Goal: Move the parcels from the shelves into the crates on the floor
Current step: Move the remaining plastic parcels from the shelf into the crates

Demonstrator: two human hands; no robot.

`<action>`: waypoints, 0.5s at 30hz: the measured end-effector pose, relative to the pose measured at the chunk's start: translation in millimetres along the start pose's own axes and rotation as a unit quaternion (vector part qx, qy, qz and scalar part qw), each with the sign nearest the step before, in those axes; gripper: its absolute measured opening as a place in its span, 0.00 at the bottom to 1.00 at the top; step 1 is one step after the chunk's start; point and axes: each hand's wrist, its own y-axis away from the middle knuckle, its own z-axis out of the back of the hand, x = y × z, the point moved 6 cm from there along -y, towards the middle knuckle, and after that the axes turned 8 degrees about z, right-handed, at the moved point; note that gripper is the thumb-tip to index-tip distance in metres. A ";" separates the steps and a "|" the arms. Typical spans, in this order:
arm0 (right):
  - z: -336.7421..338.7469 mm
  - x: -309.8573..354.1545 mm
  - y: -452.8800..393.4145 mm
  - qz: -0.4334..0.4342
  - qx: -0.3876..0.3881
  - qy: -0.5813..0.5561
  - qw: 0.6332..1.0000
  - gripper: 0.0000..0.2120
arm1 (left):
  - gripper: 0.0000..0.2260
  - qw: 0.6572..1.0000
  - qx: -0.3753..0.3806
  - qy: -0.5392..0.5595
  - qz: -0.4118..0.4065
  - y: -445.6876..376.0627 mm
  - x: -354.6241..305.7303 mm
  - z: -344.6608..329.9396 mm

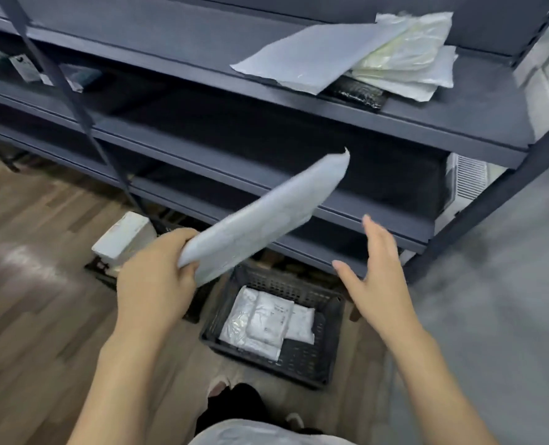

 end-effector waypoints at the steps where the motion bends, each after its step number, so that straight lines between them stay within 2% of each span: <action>1: 3.4 4.9 -1.5 0.011 -0.014 0.000 1.000 0.40 | 0.16 1.000 -0.001 -0.018 -0.020 0.2 -1.4 -2.8; 3: 6.8 16.7 -6.3 0.051 -0.024 0.027 0.998 0.46 | 0.18 0.997 0.012 -0.042 -0.060 -1.9 -2.8 -9.2; 6: -1.5 30.6 -16.7 0.104 0.022 0.101 0.989 0.50 | 0.20 0.992 0.027 -0.072 -0.103 -9.3 0.0 -14.6; 9: -17.8 42.2 -32.1 0.128 0.067 0.182 0.973 0.37 | 0.21 0.988 0.032 -0.083 -0.127 -19.2 12.1 -15.1; 12: -37.7 57.3 -50.3 0.110 0.122 0.221 0.961 0.22 | 0.23 0.980 0.008 -0.086 -0.180 -25.7 27.2 -7.9; 15: -68.3 72.8 -61.2 0.133 0.196 0.203 0.950 0.24 | 0.21 0.968 -0.036 -0.067 -0.238 -29.7 40.1 0.7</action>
